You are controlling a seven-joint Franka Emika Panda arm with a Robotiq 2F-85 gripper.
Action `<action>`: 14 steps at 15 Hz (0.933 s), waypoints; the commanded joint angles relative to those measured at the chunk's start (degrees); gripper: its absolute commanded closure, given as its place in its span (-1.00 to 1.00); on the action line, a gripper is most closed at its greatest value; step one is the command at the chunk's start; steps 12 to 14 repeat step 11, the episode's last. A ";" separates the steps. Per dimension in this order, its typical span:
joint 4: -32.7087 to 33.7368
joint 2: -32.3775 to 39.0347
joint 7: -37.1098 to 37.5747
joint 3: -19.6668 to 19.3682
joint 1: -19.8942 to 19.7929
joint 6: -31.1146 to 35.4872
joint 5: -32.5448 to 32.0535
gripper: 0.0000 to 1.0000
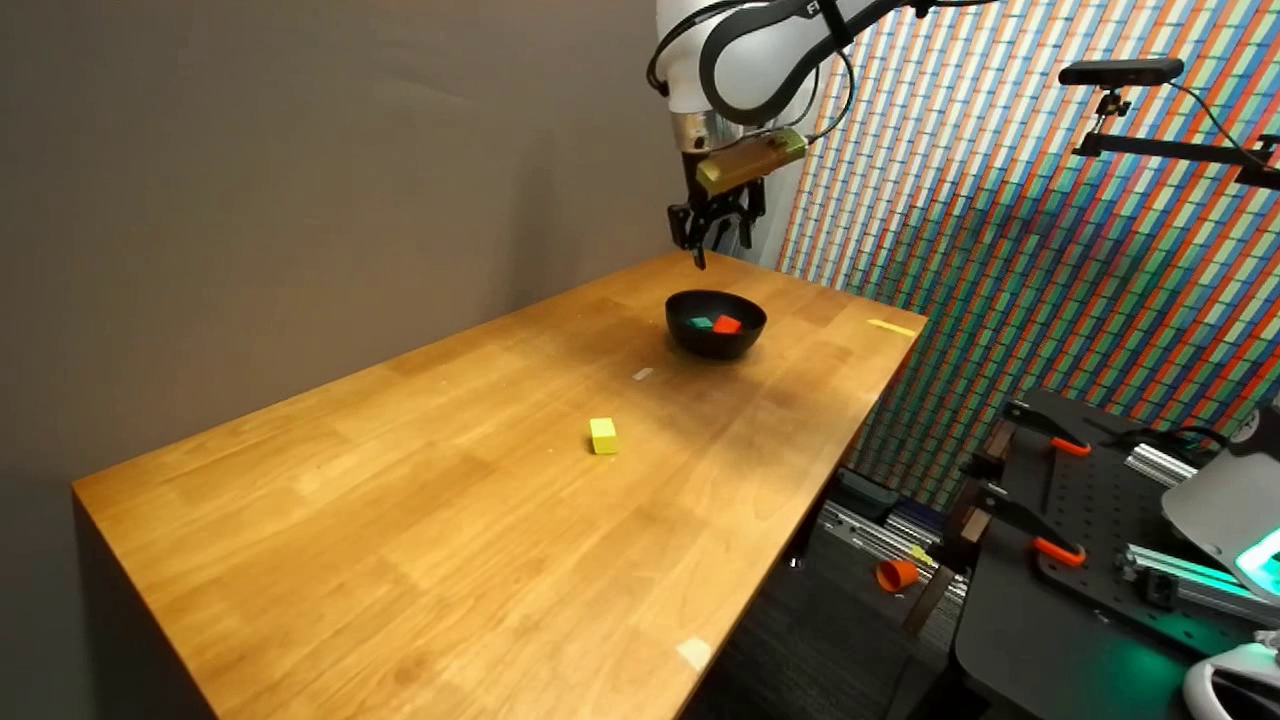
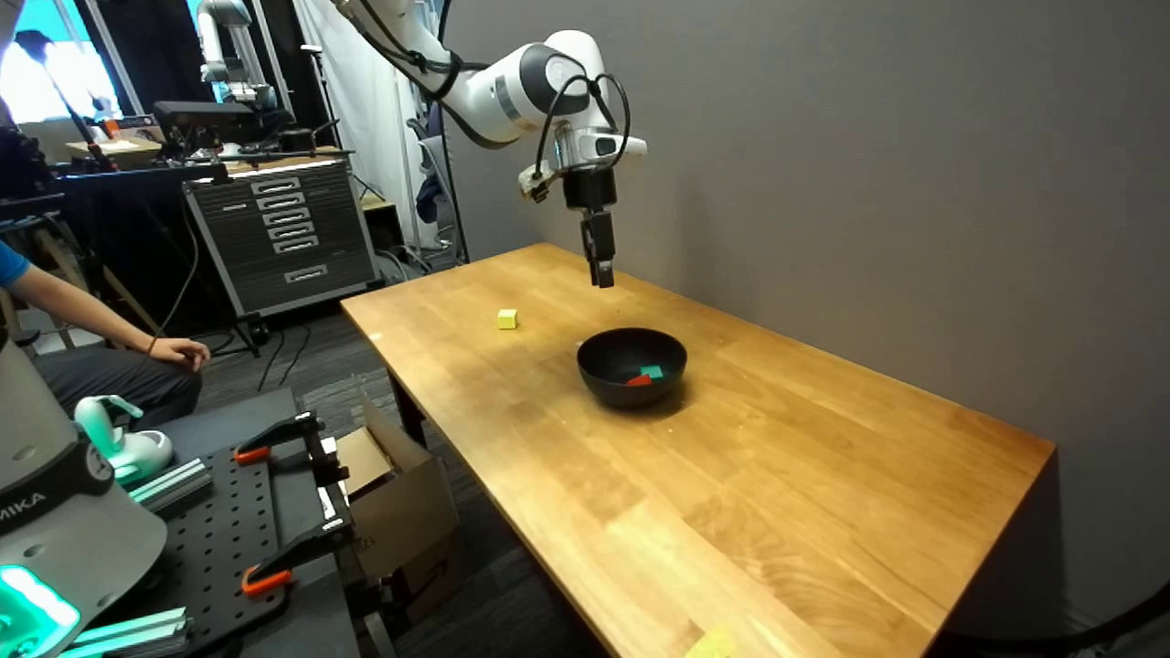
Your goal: Put the green and orange blocks in the bowl
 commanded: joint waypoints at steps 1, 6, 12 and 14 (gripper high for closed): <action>-12.84 -10.57 -4.47 4.90 -3.63 6.34 6.10 -1.00; -26.20 -23.93 -14.50 10.56 -5.71 9.54 18.18 -1.00; -27.89 -27.80 -19.44 12.66 -5.39 6.82 23.52 -1.00; -27.89 -27.80 -19.44 12.66 -5.39 6.82 23.52 -1.00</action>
